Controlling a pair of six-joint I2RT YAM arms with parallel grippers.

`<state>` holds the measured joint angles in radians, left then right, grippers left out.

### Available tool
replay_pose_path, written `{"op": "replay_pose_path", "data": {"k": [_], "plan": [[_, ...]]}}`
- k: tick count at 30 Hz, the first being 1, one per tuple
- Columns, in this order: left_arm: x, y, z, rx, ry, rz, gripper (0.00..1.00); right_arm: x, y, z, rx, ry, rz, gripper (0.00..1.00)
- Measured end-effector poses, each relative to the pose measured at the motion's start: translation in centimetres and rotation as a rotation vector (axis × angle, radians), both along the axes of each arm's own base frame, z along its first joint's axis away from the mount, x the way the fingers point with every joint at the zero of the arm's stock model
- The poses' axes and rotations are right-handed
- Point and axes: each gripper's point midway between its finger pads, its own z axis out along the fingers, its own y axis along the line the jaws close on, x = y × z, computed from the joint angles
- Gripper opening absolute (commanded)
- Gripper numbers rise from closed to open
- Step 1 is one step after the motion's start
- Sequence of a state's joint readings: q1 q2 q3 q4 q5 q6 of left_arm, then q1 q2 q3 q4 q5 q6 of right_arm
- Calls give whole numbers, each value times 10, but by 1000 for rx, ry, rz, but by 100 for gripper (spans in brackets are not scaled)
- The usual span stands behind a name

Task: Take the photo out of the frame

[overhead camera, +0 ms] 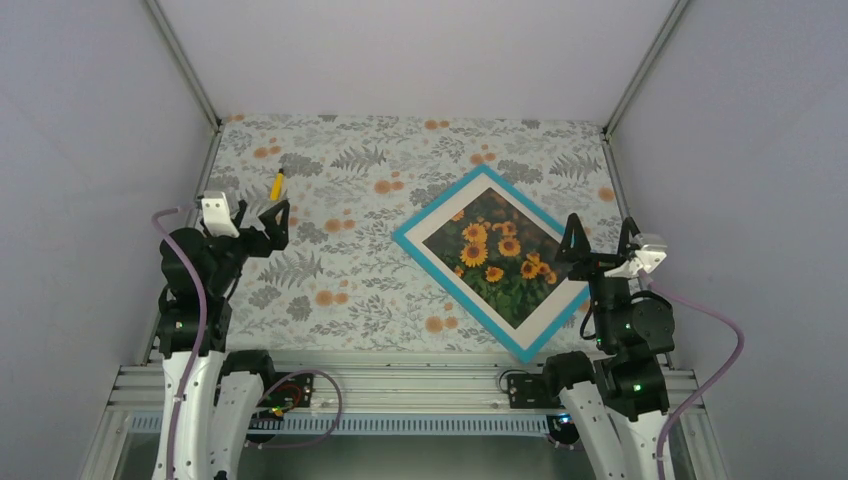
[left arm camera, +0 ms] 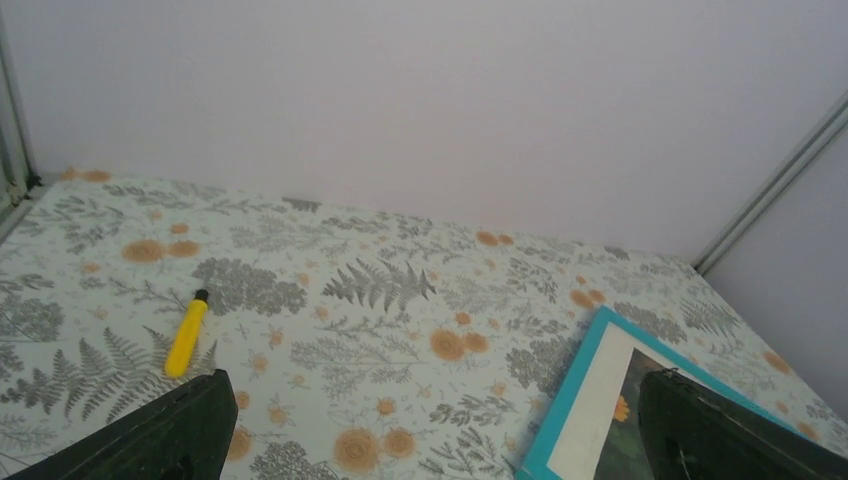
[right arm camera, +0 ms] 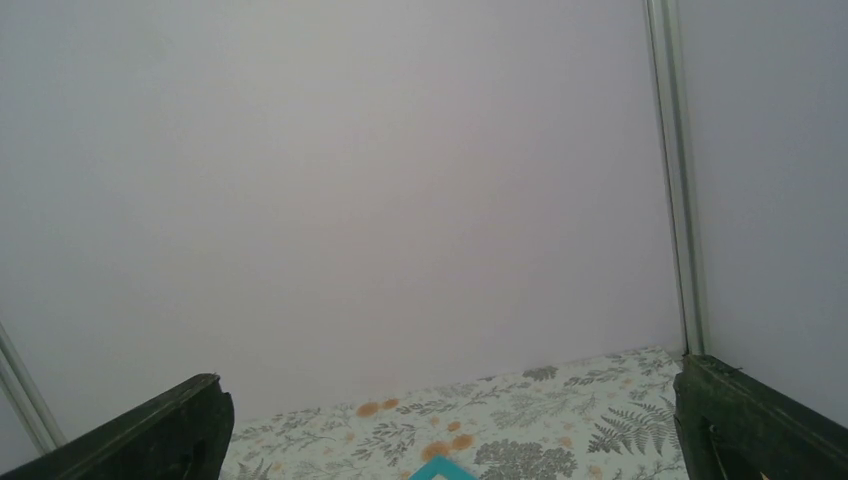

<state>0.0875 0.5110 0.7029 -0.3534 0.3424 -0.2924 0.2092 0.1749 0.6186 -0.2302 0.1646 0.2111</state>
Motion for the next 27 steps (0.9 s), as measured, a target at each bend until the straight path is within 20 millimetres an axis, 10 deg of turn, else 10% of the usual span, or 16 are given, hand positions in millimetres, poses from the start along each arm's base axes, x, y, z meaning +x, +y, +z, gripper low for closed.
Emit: {"op": "replay_pose_path", "data": {"k": [10, 27], "plan": [[17, -21, -30, -43, 129, -124, 100, 21, 8, -13, 33, 110, 31, 100], [6, -128, -131, -175, 412, -411, 100, 108, 20, -126, 99, 550, -4, 100]]}}
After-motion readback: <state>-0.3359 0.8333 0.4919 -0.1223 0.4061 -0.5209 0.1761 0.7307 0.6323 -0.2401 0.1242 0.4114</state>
